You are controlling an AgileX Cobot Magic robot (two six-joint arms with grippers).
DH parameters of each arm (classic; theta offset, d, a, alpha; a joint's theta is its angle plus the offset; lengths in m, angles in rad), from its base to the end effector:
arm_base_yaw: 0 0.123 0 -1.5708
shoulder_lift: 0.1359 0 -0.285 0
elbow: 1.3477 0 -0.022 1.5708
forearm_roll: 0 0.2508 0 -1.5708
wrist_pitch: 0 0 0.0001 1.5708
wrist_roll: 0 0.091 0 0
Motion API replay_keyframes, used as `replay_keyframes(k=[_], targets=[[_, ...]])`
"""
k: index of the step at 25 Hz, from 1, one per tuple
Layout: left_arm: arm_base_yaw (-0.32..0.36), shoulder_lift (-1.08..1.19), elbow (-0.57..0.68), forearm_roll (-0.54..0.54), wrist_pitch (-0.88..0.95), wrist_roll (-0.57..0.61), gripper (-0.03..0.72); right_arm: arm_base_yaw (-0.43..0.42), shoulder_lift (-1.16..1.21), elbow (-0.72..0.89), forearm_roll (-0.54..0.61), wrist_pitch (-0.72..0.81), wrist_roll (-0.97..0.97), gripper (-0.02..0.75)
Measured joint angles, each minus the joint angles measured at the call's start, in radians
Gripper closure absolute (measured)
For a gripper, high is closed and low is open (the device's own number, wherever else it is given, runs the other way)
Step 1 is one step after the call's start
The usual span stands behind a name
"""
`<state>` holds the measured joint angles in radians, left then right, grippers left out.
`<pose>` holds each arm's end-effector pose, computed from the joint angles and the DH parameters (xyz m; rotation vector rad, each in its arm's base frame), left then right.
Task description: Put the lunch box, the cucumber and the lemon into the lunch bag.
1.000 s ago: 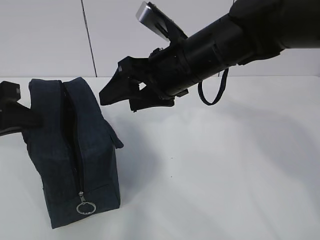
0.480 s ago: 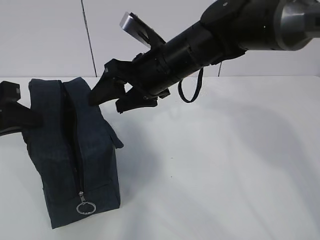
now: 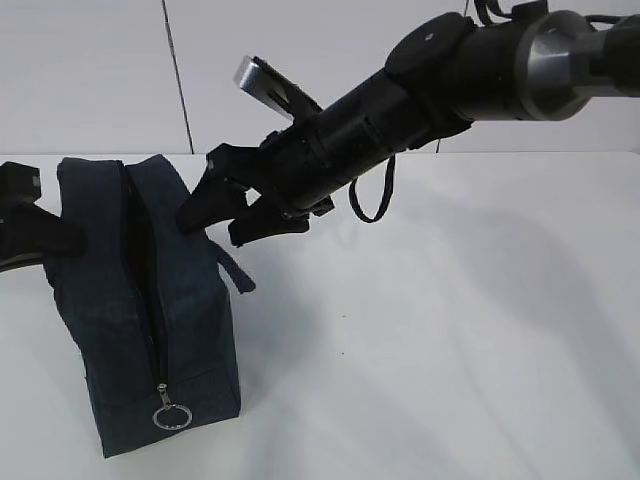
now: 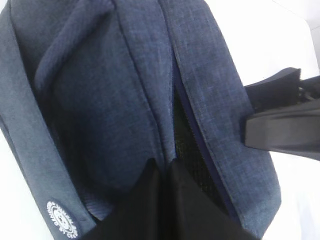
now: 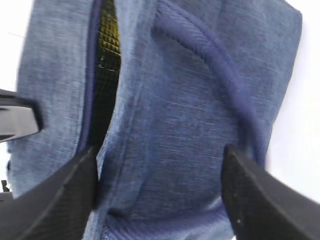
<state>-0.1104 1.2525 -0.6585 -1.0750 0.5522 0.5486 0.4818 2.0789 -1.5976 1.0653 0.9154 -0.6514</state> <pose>0.2288 -0.0677 0.2433 -0.1753 2.3998 -0.8367 0.3685 0.2640 0.2214 -0.7008 2.4640 1.2314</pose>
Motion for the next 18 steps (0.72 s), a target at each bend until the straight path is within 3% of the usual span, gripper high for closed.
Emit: replay_keyframes(k=[4, 10, 12, 18], targets=[[0.000, 0.000, 0.000, 0.000, 0.000, 0.000, 0.691, 0.010, 0.000, -0.004, 0.008, 0.002, -0.025, 0.309], [0.000, 0.000, 0.000, -0.002, -0.002, 0.000, 0.691, 0.014, 0.000, -0.006, 0.010, 0.005, -0.075, 0.674], [0.000, 0.000, 0.000, -0.002, -0.004, 0.000, 0.691, 0.014, 0.000, -0.006, 0.010, 0.005, -0.093, 0.719], [0.000, 0.000, 0.000, -0.024, -0.004, 0.003, 0.691, 0.014, -0.002, -0.006, 0.005, 0.007, -0.176, 0.728]])
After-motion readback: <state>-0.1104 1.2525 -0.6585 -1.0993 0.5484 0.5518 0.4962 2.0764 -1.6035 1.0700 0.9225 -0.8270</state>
